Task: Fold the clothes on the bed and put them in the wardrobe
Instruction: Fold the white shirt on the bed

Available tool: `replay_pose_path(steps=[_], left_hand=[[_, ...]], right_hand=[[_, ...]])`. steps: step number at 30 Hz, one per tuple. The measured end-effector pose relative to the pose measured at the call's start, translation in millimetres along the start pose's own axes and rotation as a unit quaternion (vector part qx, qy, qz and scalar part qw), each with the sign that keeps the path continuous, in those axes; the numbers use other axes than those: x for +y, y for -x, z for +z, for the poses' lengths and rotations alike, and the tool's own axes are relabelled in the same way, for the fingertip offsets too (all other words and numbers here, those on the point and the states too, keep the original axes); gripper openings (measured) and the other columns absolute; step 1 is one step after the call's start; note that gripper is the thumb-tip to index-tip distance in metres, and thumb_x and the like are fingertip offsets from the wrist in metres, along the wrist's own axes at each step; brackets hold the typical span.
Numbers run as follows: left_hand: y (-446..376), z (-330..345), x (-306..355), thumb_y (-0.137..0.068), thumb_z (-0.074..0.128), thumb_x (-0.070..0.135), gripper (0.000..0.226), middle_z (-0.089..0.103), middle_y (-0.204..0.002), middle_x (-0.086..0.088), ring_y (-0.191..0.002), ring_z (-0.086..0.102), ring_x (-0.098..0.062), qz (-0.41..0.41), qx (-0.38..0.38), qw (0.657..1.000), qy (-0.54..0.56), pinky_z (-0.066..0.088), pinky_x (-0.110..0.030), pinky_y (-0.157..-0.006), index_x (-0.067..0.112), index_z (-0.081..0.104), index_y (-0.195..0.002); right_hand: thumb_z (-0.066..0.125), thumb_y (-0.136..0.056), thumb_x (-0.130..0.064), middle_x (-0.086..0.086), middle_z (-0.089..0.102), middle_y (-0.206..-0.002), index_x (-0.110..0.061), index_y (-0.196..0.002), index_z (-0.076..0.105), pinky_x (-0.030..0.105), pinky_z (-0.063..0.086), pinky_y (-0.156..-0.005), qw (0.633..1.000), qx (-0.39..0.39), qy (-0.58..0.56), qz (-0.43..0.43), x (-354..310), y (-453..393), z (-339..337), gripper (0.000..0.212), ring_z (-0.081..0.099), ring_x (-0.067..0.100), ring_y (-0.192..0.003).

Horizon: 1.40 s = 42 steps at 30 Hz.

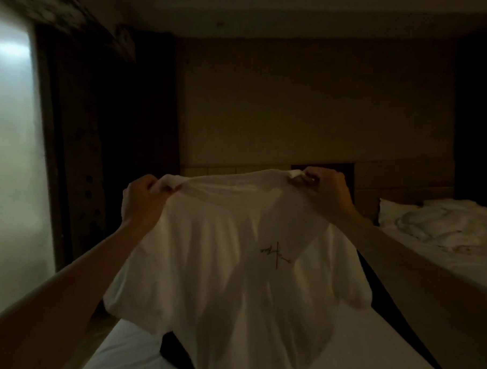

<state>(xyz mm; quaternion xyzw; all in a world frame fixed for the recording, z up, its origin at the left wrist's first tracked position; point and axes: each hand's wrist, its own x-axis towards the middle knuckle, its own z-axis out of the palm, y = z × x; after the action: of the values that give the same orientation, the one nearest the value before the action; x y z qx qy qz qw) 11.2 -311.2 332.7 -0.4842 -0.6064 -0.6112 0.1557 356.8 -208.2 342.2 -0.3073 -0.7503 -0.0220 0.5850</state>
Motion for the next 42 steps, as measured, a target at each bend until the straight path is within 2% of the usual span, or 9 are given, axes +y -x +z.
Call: replay_pose_path(steps=[3,8,12,15,19,23,34,38,42], left_hand=[[-8,-17,25,-0.083,0.063,0.048,0.041,0.055,-0.058,-0.004,-0.058,0.056,-0.029,0.047,0.067,0.996,-0.026,0.046,-0.037,-0.057,0.017,0.053,-0.06],[-15,-33,54,-0.071,0.054,0.067,0.055,0.053,-0.056,-0.005,-0.057,0.054,-0.029,0.11,0.124,0.98,-0.107,0.047,-0.04,-0.062,0.018,0.043,-0.05],[-18,-17,48,-0.065,0.052,0.081,0.07,0.064,-0.068,-0.014,-0.07,0.06,-0.033,0.168,0.133,0.962,-0.172,0.046,-0.043,-0.072,0.011,0.057,-0.057],[-19,17,18,-0.066,0.036,0.092,0.09,0.067,-0.078,-0.014,-0.084,0.059,-0.036,0.17,0.067,0.935,-0.304,0.041,-0.046,-0.083,0.008,0.069,-0.069],[-5,73,-35,-0.062,0.017,0.095,0.096,0.068,-0.088,-0.008,-0.096,0.054,-0.031,0.152,-0.059,0.909,-0.384,0.038,-0.045,-0.09,0.014,0.067,-0.078],[24,150,-116,-0.062,0.013,0.096,0.097,0.069,-0.095,-0.004,-0.1,0.053,-0.027,0.145,-0.141,0.889,-0.412,0.039,-0.042,-0.087,0.019,0.067,-0.085],[193,352,-344,-0.077,0.039,0.083,0.073,0.065,-0.117,-0.004,-0.114,0.049,-0.029,0.067,-0.368,0.815,-0.443,0.035,-0.042,-0.093,0.022,0.068,-0.107],[220,375,-378,-0.076,0.043,0.081,0.069,0.063,-0.114,-0.001,-0.11,0.049,-0.028,0.031,-0.378,0.832,-0.404,0.033,-0.042,-0.092,0.023,0.065,-0.107],[219,369,-381,-0.083,0.043,0.074,0.062,0.057,-0.115,-0.003,-0.111,0.05,-0.027,-0.009,-0.318,0.886,-0.336,0.035,-0.042,-0.095,0.02,0.059,-0.109]], right_hand=[[0.056,-0.081,-0.068,-0.003,0.048,-0.051,-0.012,-0.06,0.059,0.032,0.032,-0.045,0.999,0.038,-0.029,-0.018,-15,-9,-20,0.06,0.042,0.011,-0.045],[0.062,-0.08,-0.066,-0.007,0.047,-0.047,-0.023,-0.051,0.051,0.028,0.031,-0.042,0.997,0.075,0.016,-0.026,-24,-24,-37,0.053,0.042,0.011,-0.041],[0.056,-0.077,-0.075,-0.005,0.051,-0.051,-0.019,-0.057,0.058,0.028,0.033,-0.047,0.996,0.067,0.044,-0.026,-8,-26,-22,0.059,0.047,0.015,-0.046],[0.054,-0.083,-0.07,-0.003,0.05,-0.063,-0.018,-0.07,0.062,0.036,0.041,-0.071,0.993,0.021,0.112,0.007,26,-17,8,0.054,0.051,0.021,-0.07],[0.044,-0.092,-0.063,0.002,0.057,-0.08,-0.019,-0.088,0.068,0.043,0.03,-0.095,0.978,-0.053,0.19,0.065,83,9,66,0.05,0.051,0.029,-0.102],[0.04,-0.098,-0.051,0.004,0.061,-0.088,-0.023,-0.089,0.063,0.044,0.027,-0.095,0.954,-0.147,0.237,0.113,161,50,142,0.038,0.047,0.03,-0.107],[0.035,-0.101,-0.043,0.002,0.058,-0.099,-0.026,-0.091,0.047,0.04,0.024,-0.082,0.864,-0.351,0.297,0.207,346,244,336,0.023,0.046,0.028,-0.106],[0.038,-0.101,-0.038,0.005,0.055,-0.117,-0.023,-0.11,0.053,0.043,0.029,-0.09,0.831,-0.393,0.317,0.236,375,292,365,0.023,0.045,0.029,-0.114],[0.038,-0.1,-0.043,0.012,0.052,-0.125,-0.015,-0.121,0.05,0.045,0.031,-0.097,0.815,-0.416,0.302,0.268,379,313,371,0.037,0.046,0.033,-0.118]])
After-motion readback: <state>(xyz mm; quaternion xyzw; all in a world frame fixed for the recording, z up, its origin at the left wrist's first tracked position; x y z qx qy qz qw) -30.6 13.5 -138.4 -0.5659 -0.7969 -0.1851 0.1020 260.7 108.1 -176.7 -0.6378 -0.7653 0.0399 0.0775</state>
